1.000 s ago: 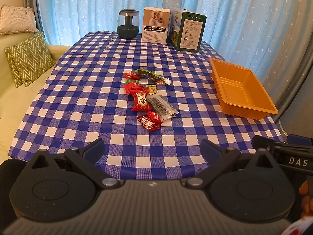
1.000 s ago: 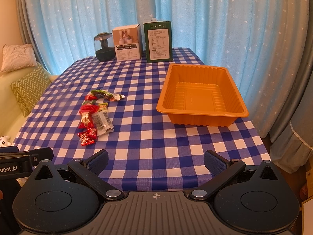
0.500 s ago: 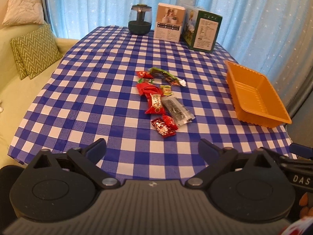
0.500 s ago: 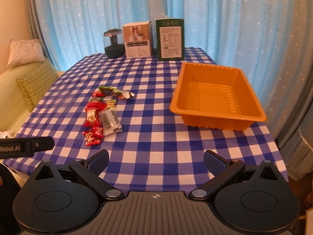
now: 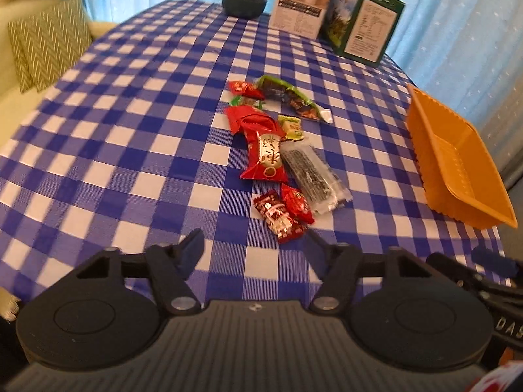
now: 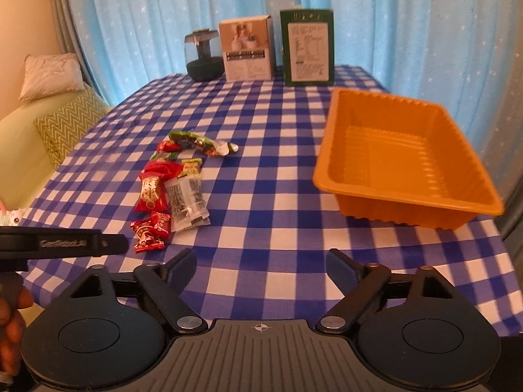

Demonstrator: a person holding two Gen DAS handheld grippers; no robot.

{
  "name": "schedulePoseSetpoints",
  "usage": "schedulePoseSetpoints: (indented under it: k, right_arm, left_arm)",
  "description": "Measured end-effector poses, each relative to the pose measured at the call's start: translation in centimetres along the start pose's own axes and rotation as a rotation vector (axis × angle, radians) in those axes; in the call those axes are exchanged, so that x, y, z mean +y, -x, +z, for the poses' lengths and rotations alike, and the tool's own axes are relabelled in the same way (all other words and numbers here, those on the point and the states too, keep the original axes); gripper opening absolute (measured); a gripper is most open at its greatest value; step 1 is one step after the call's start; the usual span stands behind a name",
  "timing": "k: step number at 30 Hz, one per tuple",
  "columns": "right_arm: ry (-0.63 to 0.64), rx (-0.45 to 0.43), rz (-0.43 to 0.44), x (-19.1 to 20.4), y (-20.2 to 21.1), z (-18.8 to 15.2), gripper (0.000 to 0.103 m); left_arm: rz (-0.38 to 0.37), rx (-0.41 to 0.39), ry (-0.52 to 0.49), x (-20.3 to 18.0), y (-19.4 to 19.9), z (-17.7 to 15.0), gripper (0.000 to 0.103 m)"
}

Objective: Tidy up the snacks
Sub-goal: 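Grasp the red-white wrapped candy with the left tool while the right tool grasps the clear packet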

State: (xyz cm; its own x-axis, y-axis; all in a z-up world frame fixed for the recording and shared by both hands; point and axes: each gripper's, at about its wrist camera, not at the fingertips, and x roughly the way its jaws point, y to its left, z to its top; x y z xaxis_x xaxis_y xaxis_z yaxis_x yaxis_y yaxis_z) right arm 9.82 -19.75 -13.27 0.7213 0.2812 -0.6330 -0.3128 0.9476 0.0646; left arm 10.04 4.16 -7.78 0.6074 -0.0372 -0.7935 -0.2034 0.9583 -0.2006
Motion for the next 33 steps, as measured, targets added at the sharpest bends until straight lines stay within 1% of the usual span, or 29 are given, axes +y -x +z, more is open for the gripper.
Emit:
schedulePoseSetpoints:
  k: [1,3,5,8,11,15,17,21,23,24,28,30,33]
  right_arm:
    - [-0.001,0.004,0.002,0.0,-0.5,0.1,0.085]
    - [-0.003,0.01,0.0,-0.1,-1.3,0.2,0.085]
    - [-0.007,0.019,0.0,-0.2,-2.1,0.3,0.085]
    - [-0.006,0.031,-0.007,-0.3,-2.9,0.4,0.085]
    - [-0.006,0.043,-0.014,-0.4,-3.6,0.4,0.085]
    - [-0.001,0.056,-0.022,-0.2,-4.3,0.3,0.085]
    - [0.002,0.062,-0.024,-0.2,-4.6,0.2,0.085]
    - [0.012,0.07,-0.02,0.3,-5.0,0.4,0.085]
    - [0.024,0.066,-0.013,0.5,-5.2,0.6,0.085]
    - [0.029,0.062,-0.008,0.6,-5.3,0.8,0.085]
    - [0.058,0.037,0.017,1.1,-5.9,1.5,0.085]
    - [0.074,0.026,0.035,1.5,-6.4,1.9,0.085]
    - [0.103,0.01,0.066,2.3,-7.3,2.4,0.085]
  left_arm:
    - [-0.005,0.001,0.01,0.1,-0.6,0.1,0.046]
    - [-0.015,0.014,0.025,0.3,-1.8,0.4,0.038]
    - [-0.023,0.026,0.042,0.5,-3.0,0.7,0.034]
    - [-0.053,0.01,0.047,0.5,-3.6,1.0,0.031]
    - [-0.075,0.008,0.058,0.3,-4.1,1.4,0.031]
    - [-0.112,0.012,0.107,0.2,-4.5,1.7,0.031]
    - [-0.107,0.009,0.097,0.0,-4.7,1.8,0.031]
    - [-0.092,0.002,0.046,-0.7,-5.0,2.0,0.032]
    - [-0.091,0.011,0.012,-0.7,-5.0,2.0,0.026]
    - [-0.092,0.016,-0.008,-0.6,-4.9,2.0,0.021]
    - [-0.066,0.018,-0.072,0.7,-4.4,1.9,0.018]
    - [-0.04,0.012,-0.079,1.7,-4.1,2.1,0.018]
    - [-0.021,0.005,-0.061,2.9,-3.7,2.4,0.018]
